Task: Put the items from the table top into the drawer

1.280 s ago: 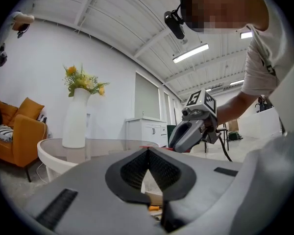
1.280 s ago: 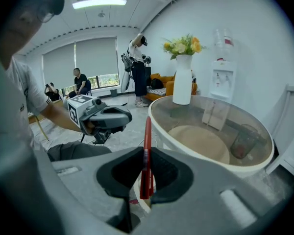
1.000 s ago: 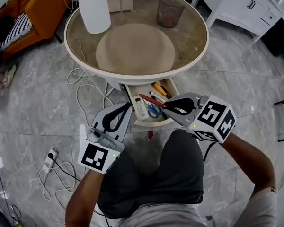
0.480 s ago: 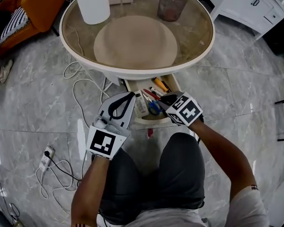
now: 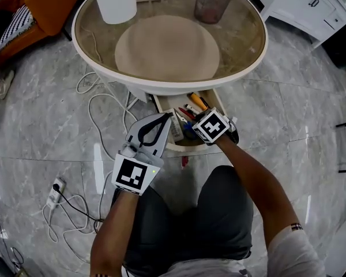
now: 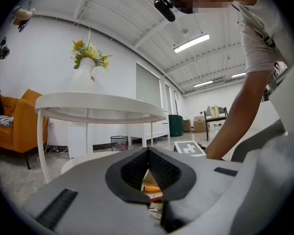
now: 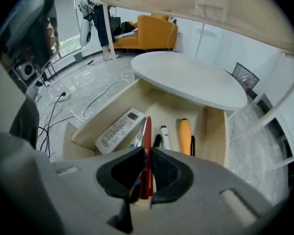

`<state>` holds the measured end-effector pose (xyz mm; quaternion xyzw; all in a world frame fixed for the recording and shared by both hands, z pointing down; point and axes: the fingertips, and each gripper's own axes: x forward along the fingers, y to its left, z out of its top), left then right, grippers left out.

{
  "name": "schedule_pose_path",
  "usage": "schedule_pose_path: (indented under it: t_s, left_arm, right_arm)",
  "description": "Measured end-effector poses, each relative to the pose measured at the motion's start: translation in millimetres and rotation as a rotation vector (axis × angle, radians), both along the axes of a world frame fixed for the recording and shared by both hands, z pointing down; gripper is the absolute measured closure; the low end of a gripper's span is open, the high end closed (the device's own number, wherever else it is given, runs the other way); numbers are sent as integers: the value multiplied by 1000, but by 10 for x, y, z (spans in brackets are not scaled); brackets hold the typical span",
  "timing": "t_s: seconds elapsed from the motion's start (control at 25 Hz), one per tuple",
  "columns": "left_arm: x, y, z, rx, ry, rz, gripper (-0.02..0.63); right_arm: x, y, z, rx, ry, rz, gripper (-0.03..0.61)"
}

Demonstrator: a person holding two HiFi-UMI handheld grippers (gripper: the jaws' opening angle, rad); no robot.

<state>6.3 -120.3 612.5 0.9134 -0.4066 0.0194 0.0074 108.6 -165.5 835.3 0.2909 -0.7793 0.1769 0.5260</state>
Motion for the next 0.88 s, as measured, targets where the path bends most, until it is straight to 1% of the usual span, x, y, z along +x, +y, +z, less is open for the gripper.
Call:
schedule_pose_path:
  t_s: [0.32, 0.44, 0.52, 0.64, 0.88]
  left_arm:
    - [-101, 41, -24, -11, 4, -12, 614]
    - [-130, 47, -36, -15, -1, -17, 614]
    - [-144, 47, -49, -14, -2, -17, 614]
    - [-154, 58, -78, -12, -3, -17, 614]
    - [-120, 90, -177, -13, -3, -2, 614]
  right_arm:
    - [-26, -54, 195, -48, 43, 18, 529]
    - [-32, -18, 235, -70, 36, 21, 525]
    - [-37, -6, 225, -73, 21, 25, 507]
    - [-60, 3, 108, -47, -28, 16, 500]
    - [-216, 84, -451, 72, -200, -72, 511]
